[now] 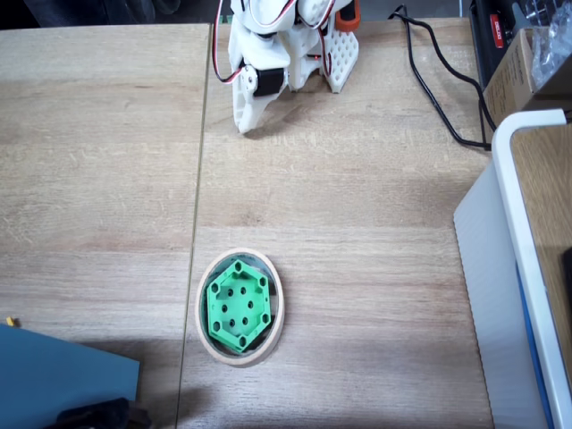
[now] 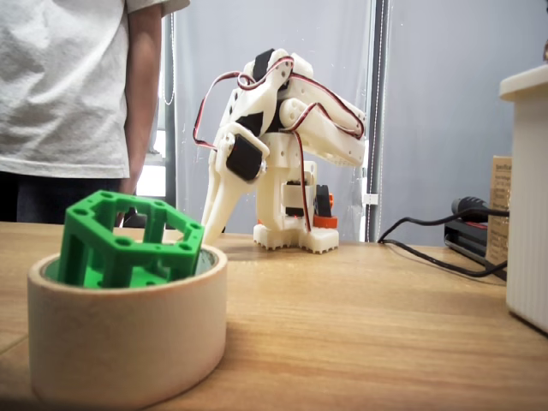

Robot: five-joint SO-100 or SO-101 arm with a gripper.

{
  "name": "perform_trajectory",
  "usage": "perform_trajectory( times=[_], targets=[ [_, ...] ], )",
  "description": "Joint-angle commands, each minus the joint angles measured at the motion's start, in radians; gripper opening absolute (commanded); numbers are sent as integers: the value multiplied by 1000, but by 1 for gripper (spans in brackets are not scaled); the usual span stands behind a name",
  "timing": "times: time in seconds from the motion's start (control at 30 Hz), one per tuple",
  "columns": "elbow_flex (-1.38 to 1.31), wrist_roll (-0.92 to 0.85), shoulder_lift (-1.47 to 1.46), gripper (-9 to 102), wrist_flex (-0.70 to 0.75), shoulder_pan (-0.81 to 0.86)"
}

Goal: Grasp a component and put it in the bin.

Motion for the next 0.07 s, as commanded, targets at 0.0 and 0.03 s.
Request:
perform_trajectory(
  times=[0.0, 0.03],
  targets=[
    [3, 8, -8, 1, 6, 2],
    [3, 8, -8, 1, 6, 2]
  ],
)
